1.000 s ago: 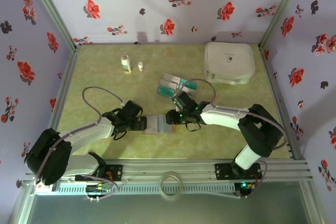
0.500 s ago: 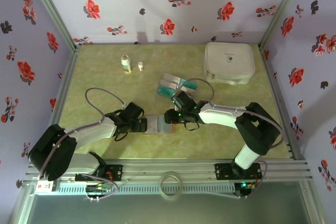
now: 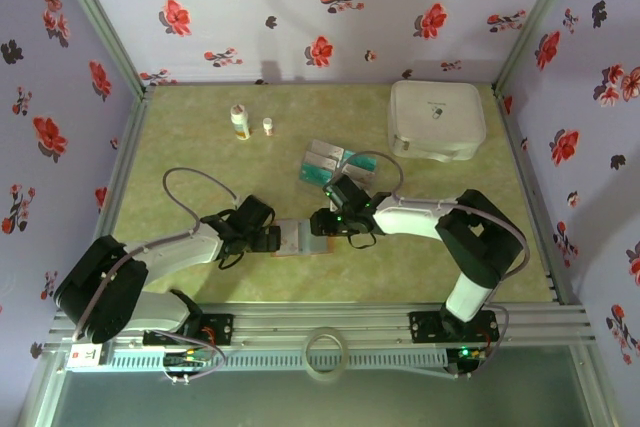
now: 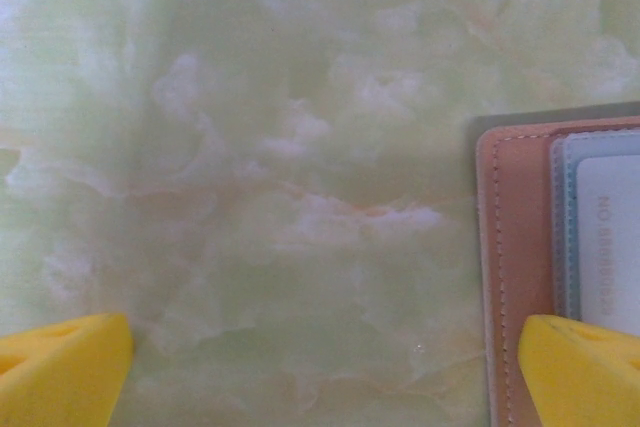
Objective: Put the credit cards into the card holder
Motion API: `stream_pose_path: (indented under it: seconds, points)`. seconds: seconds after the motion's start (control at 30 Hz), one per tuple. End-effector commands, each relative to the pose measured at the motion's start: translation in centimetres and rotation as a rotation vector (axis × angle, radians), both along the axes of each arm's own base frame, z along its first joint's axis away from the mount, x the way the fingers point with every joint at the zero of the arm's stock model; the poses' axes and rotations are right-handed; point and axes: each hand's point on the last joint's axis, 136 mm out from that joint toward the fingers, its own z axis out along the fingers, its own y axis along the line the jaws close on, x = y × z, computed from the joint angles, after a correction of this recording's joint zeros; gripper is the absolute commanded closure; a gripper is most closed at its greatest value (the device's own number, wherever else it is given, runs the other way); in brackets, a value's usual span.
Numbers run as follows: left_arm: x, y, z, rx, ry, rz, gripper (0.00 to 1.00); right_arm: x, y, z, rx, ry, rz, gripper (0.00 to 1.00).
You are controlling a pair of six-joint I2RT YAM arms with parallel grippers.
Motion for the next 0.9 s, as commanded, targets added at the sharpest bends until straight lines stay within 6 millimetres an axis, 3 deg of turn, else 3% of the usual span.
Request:
stream_pose_path:
  seconds: [0.0, 0.53, 0.87]
  points:
    - [-0.7, 0.3, -1.0, 0.015, 0.024, 0.007, 0.00, 0.0, 0.9, 0.0, 0.051, 0.035, -0.007, 0.53]
    - [-0.9, 0.3, -1.2, 0.014, 0.024, 0.003, 0.00, -0.1, 3.2, 1.5, 0.163, 0.072, 0.018, 0.55]
    - [-0.8, 0.2, -1.1, 0.011, 0.022, 0.003, 0.00, 0.9, -0.3, 2.9, 0.008, -0.047, -0.013, 0.54]
